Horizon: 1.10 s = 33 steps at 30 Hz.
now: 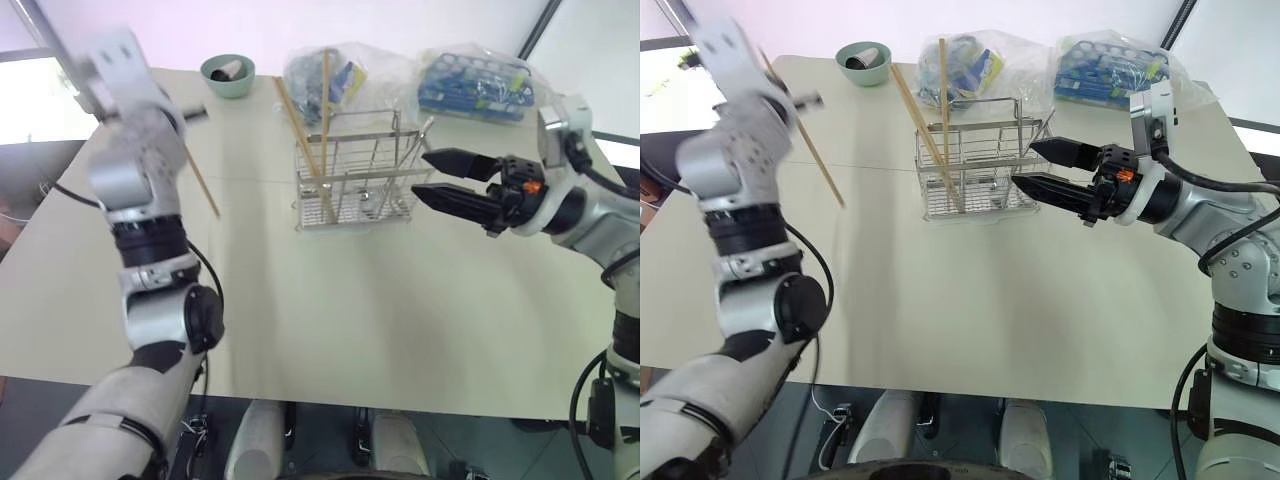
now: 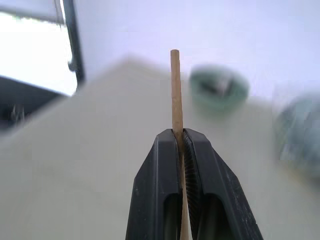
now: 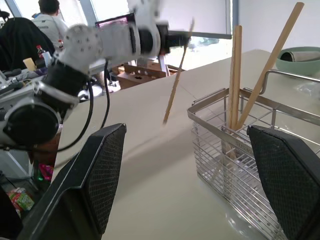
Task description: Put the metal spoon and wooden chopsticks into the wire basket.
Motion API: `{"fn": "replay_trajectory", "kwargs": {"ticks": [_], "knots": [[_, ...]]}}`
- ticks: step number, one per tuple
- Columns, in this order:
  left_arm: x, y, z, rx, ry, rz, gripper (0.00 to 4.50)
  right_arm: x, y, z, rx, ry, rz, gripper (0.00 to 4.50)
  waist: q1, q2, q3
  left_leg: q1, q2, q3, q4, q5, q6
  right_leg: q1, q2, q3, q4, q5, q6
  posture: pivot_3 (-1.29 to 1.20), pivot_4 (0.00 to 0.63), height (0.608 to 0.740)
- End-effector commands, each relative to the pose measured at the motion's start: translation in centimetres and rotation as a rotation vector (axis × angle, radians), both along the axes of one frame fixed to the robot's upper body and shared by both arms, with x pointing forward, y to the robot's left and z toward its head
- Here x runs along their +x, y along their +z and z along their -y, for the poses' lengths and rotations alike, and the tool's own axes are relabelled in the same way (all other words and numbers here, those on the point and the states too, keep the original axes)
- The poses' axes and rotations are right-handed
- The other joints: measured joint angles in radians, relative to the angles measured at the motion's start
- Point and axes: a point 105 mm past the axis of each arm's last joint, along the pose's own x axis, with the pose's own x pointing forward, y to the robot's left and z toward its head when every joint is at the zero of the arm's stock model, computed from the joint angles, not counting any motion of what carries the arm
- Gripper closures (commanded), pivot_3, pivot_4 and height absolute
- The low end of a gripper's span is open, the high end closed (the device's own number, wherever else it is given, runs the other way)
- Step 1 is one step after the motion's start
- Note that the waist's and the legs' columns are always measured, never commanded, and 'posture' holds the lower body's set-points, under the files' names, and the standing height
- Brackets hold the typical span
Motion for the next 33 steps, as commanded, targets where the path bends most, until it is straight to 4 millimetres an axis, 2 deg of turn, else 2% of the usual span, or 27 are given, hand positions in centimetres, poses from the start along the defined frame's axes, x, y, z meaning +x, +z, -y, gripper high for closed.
{"fn": "replay_trajectory", "kwargs": {"ticks": [1, 4, 7, 10, 14, 16, 23, 30, 33], "knots": [[-2.1, 7.6, 2.2, -0.086, -0.202, 0.361, 4.46, -0.4, 1.3, 0.5, -0.002, -0.008, 0.056, 0.51, 0.001, 0.0, 0.0, 0.0, 0.0, 0.0, 0.0, -0.001, 0.001, 0.001, 0.0, 0.0, 0.0, 0.0, 0.0, 0.0, 0.15, 0.71], [-3.0, 10.6, 7.1, -0.169, -0.427, 0.474, 4.46, -0.4, 1.5, 0.2, 0.0, 0.003, 0.064, 0.51, 0.001, 0.0, 0.0, 0.0, -0.001, 0.0, 0.0, -0.001, 0.001, 0.002, -0.001, 0.0, -0.001, 0.001, 0.001, 0.0, 0.15, 0.71], [-3.4, 11.3, 9.7, -0.141, -0.492, 0.501, 4.46, -0.4, 1.5, 0.1, 0.004, -0.001, 0.067, 0.51, -0.003, 0.0, 0.0, 0.001, -0.001, 0.0, 0.001, -0.001, 0.002, 0.003, -0.001, 0.0, -0.001, 0.001, 0.002, 0.0, 0.15, 0.71], [-2.9, 10.4, 12.4, -0.093, -0.549, 0.475, 4.46, -0.5, 1.2, 0.2, 0.003, -0.011, 0.066, 0.51, -0.011, 0.0, 0.0, 0.002, -0.002, 0.002, 0.001, -0.001, 0.002, 0.002, 0.001, 0.0, 0.0, 0.001, 0.002, 0.0, 0.15, 0.71], [-2.0, 7.5, 15.3, 0.011, -0.613, 0.4, 4.46, -0.8, 1.2, 0.6, 0.007, -0.037, 0.069, 0.51, -0.011, 0.0, 0.0, 0.002, -0.001, 0.002, 0.001, -0.001, 0.002, 0.001, 0.001, 0.0, 0.0, 0.001, 0.002, 0.0, 0.15, 0.71], [-1.8, 6.4, 15.8, 0.042, -0.625, 0.372, 4.46, -0.9, 1.2, 0.8, 0.011, -0.054, 0.072, 0.51, -0.01, 0.0, 0.0, 0.002, -0.001, 0.002, 0.001, -0.001, 0.002, 0.001, 0.001, 0.001, 0.0, 0.001, 0.002, 0.0, 0.15, 0.71], [-2.1, 5.9, 15.6, 0.108, -0.645, 0.351, 4.46, -1.2, 0.9, 1.1, 0.013, -0.082, 0.064, 0.51, -0.005, 0.0, 0.0, 0.001, 0.0, 0.002, 0.001, -0.001, 0.002, 0.001, 0.001, 0.001, 0.0, 0.001, 0.002, 0.0, 0.15, 0.71], [-1.8, 1.8, 17.8, 0.148, -0.743, 0.219, 4.46, -0.8, 1.0, 0.9, 0.024, -0.09, 0.07, 0.51, -0.003, 0.0, 0.0, 0.001, 0.0, 0.002, 0.001, -0.001, 0.002, 0.002, 0.001, 0.001, 0.0, 0.001, 0.002, 0.0, 0.15, 0.71], [-1.9, 0.9, 18.0, 0.154, -0.758, 0.203, 3.4, -0.7, 1.0, 0.9, 0.024, -0.091, 0.071, 0.51, -0.004, 0.0, 0.0, 0.001, 0.0, 0.002, 0.001, -0.001, 0.002, 0.001, 0.001, 0.001, 0.0, 0.001, 0.002, 0.0, 0.15, 0.71]]}}
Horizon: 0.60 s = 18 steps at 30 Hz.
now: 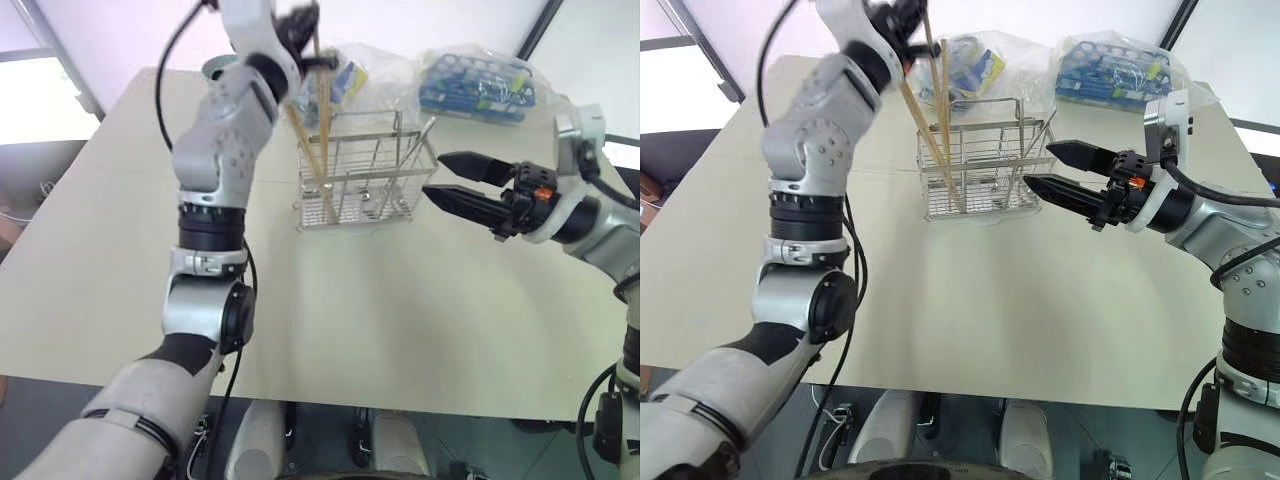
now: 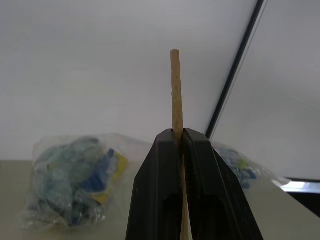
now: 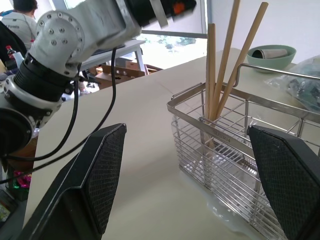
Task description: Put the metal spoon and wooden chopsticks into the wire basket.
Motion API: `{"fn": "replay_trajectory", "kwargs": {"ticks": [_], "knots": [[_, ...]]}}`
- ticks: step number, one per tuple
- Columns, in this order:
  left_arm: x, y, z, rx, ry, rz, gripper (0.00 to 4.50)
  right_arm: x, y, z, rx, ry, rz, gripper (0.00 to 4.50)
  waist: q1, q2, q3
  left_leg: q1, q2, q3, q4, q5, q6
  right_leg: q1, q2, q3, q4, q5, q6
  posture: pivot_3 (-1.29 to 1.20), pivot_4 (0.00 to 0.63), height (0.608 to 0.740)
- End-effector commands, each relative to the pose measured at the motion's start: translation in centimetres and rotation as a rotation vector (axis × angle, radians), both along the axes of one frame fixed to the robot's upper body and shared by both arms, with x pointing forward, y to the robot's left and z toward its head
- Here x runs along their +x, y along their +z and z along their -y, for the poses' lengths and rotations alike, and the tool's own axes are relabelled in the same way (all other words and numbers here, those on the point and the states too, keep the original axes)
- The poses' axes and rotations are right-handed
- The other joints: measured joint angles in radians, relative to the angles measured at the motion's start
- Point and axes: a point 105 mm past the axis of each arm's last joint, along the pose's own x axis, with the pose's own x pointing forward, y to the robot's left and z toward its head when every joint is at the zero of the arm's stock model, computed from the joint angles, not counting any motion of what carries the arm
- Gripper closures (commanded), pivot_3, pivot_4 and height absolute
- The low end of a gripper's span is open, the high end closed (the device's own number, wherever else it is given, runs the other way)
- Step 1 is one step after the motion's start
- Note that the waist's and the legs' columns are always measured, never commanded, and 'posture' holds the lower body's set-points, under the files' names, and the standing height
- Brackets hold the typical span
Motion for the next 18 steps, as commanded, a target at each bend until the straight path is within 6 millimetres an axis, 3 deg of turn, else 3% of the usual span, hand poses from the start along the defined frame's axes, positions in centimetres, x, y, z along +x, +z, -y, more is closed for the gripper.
{"fn": "replay_trajectory", "kwargs": {"ticks": [1, 6, 9, 13, 16, 18], "knots": [[-1.5, 1.7, 0.6, 0.003, -0.039, 0.081, 2.96, -0.4, 1.4, -0.2, 0.014, 0.013, 0.066, 0.51, 0.0, 0.0, 0.0, 0.0, 0.0, 0.0, 0.0, 0.0, 0.0, 0.0, 0.0, 0.0, 0.0, 0.0, 0.0, 0.0, 0.15, 0.71], [-2.6, 2.8, 0.6, -0.021, -0.078, 0.134, 0.25, -0.1, 1.5, -0.1, 0.016, 0.012, 0.066, 0.51, -0.001, 0.0, 0.0, 0.0, 0.0, 0.0, 0.0, 0.0, 0.0, 0.0, 0.0, 0.0, 0.0, 0.0, 0.0, 0.0, 0.15, 0.71], [-3.2, 4.2, -0.4, -0.046, -0.105, 0.164, 0.08, 0.2, 1.5, 0.1, 0.014, 0.009, 0.066, 0.51, -0.001, 0.0, 0.0, 0.0, 0.0, 0.0, 0.0, 0.0, 0.0, 0.0, 0.0, 0.0, 0.0, 0.0, 0.0, 0.0, 0.15, 0.71], [-4.1, 6.8, -3.6, 0.016, -0.098, 0.26, 0.08, 0.9, 1.7, 0.7, 0.003, -0.007, 0.072, 0.51, -0.009, 0.0, 0.0, 0.0, 0.0, 0.001, 0.0, 0.0, 0.0, -0.001, 0.001, 0.0, 0.0, 0.0, 0.0, 0.0, 0.15, 0.71], [-5.3, 7.5, -6.7, 0.201, -0.112, 0.337, 0.08, 1.5, 1.7, 1.4, -0.024, -0.023, 0.075, 0.51, -0.022, 0.0, 0.0, 0.0, 0.0, 0.001, -0.001, 0.0, 0.0, -0.001, 0.001, 0.0, 0.001, 0.0, 0.0, 0.0, 0.15, 0.71], [-6.1, 6.1, -8.6, 0.396, -0.137, 0.348, 0.08, 1.8, 1.5, 1.9, -0.053, -0.03, 0.077, 0.51, -0.029, 0.001, 0.0, 0.0, 0.0, 0.001, -0.001, 0.0, 0.0, -0.001, 0.001, 0.0, 0.0, 0.0, 0.0, 0.0, 0.15, 0.71]]}}
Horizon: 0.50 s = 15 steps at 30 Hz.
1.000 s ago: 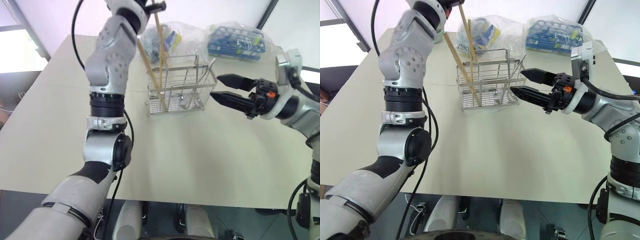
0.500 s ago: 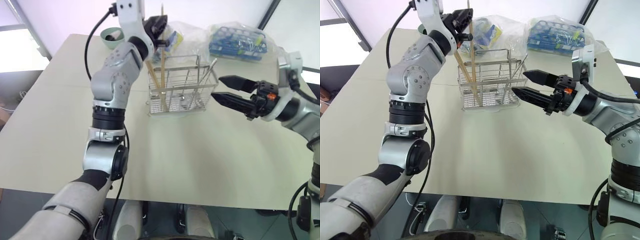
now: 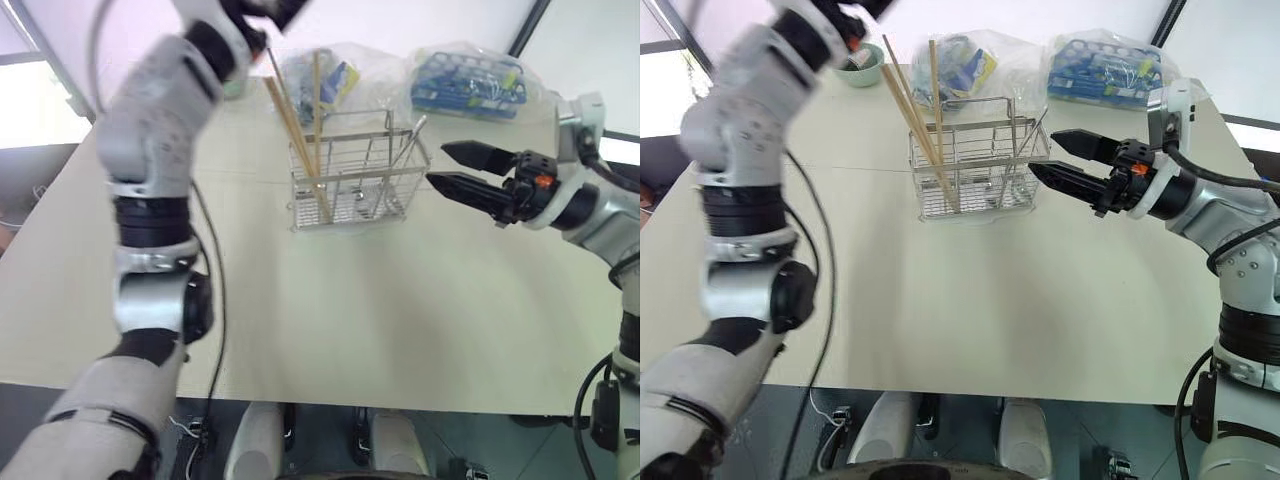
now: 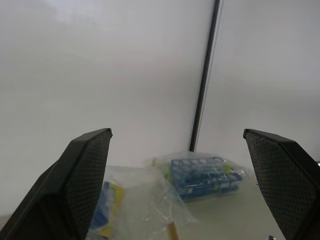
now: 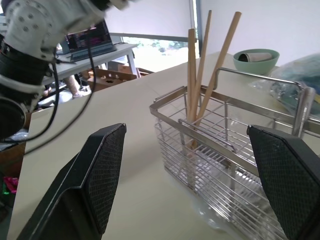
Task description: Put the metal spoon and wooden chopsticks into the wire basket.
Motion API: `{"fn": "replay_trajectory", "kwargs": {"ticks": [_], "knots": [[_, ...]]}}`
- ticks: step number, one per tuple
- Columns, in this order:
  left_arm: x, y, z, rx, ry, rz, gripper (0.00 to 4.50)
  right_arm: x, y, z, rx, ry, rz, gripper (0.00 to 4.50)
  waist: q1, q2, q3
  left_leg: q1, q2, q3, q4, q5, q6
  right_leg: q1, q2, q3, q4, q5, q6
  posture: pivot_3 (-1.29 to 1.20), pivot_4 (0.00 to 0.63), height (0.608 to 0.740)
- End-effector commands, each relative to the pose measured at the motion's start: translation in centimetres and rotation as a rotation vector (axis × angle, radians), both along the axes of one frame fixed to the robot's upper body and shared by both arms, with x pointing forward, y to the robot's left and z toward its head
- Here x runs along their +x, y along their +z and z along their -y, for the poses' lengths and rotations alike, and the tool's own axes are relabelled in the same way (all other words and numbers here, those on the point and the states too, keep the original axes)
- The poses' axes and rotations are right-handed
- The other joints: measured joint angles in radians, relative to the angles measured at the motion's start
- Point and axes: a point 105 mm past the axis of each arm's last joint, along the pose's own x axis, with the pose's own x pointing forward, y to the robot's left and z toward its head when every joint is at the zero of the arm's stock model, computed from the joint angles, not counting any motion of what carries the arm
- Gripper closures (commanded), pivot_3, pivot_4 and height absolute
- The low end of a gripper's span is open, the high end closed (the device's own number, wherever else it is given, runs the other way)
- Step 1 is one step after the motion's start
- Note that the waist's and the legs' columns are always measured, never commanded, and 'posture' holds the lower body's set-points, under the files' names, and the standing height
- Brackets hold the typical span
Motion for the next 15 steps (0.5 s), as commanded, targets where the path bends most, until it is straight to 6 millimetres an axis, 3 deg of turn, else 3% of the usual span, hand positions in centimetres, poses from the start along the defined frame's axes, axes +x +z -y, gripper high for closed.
{"fn": "replay_trajectory", "kwargs": {"ticks": [1, 5, 9, 15], "knots": [[-2.3, -1.4, -1.8, 0.302, -0.058, 0.068, 0.08, 0.1, 1.1, 1.1, -0.055, -0.019, 0.063, 0.51, -0.004, 0.002, -0.001, 0.0, 0.0, 0.001, 0.0, 0.0, 0.0, 0.0, 0.0, 0.0, 0.0, 0.0, 0.0, 0.0, 0.15, 0.71], [-3.1, -5.2, -4.9, 0.52, -0.048, -0.024, 0.08, 0.6, 1.1, 2.1, -0.075, -0.027, 0.062, 0.51, -0.001, 0.002, -0.001, 0.002, 0.001, 0.002, -0.001, 0.0, -0.001, 0.0, 0.0, 0.0, 0.0, 0.0, 0.0, 0.0, 0.15, 0.71], [-4.2, -7.6, -6.1, 0.596, -0.069, -0.082, 0.08, 1.1, 0.9, 2.5, -0.079, -0.037, 0.058, 0.51, 0.001, 0.002, -0.001, 0.0, 0.001, 0.001, 0.0, 0.0, 0.0, 0.0, -0.001, 0.0, 0.0, 0.0, 0.0, 0.0, 0.15, 0.71], [-5.0, -8.3, -6.5, 0.58, -0.048, -0.103, 0.08, 1.0, -0.1, 2.0, -0.075, -0.025, 0.041, 0.51, -0.002, 0.002, -0.001, 0.0, 0.002, 0.001, 0.0, 0.0, 0.0, 0.0, -0.001, 0.0, 0.0, 0.0, 0.0, 0.0, 0.15, 0.71]]}}
